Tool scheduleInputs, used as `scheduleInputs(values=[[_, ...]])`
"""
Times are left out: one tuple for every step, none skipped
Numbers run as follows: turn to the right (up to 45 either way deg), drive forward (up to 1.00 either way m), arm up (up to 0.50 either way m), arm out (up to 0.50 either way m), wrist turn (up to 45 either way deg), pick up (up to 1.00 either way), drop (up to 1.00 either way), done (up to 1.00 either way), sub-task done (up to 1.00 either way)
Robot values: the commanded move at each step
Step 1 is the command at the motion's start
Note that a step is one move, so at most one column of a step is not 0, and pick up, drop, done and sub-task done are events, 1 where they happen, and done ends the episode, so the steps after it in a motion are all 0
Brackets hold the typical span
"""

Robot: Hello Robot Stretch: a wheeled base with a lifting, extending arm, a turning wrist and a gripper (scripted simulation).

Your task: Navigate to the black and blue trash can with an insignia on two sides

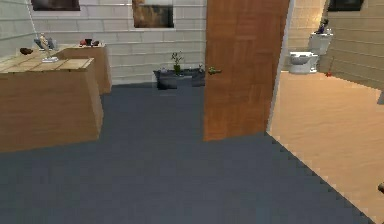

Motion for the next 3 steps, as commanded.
scheduleInputs(values=[[0.0, 0.5, 0.0, 0.0, 0.0, 0.0, 0.0, 0.0, 0.0], [30.0, 0.0, 0.0, 0.0, 0.0, 0.0, 0.0, 0.0, 0.0], [0.0, 0.55, 0.0, 0.0, 0.0, 0.0, 0.0, 0.0, 0.0]])
